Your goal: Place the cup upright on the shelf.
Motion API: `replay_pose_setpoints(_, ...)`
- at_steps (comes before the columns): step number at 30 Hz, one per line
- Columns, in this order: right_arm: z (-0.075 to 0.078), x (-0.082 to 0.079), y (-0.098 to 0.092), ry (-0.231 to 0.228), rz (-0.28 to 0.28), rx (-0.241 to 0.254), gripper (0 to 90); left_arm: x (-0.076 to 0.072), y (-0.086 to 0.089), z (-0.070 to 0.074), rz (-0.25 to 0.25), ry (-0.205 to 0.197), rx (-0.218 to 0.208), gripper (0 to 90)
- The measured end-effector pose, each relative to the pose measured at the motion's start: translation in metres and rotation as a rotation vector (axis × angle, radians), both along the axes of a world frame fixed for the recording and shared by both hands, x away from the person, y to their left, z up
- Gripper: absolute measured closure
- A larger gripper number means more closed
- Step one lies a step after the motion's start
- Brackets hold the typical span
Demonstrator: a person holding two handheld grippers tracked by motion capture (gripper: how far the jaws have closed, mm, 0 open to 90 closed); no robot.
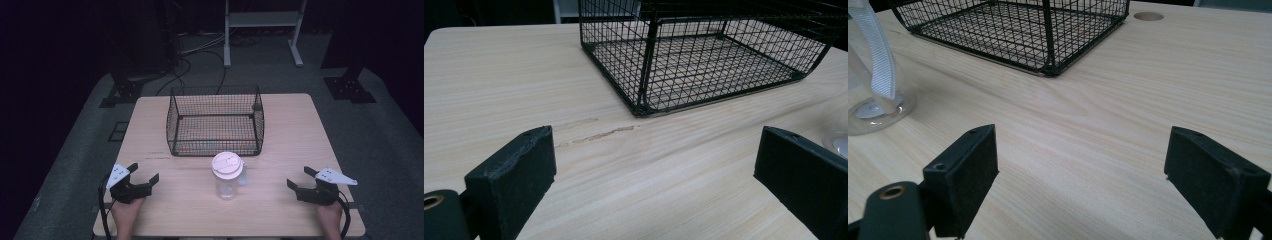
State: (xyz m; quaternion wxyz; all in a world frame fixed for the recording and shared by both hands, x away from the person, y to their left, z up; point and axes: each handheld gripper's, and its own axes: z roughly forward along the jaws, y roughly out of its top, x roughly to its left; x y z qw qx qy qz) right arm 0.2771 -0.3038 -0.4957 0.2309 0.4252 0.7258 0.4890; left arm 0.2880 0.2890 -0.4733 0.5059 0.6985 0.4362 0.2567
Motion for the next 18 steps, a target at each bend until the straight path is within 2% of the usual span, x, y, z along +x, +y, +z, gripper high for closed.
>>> replay_pose_setpoints(18, -0.0001, 0.0001, 0.0009, 0.002, -0.002, -0.008, 12.9, -0.0029, -0.0102, 0.0025, -0.053, 0.007, 0.036, 2.2)
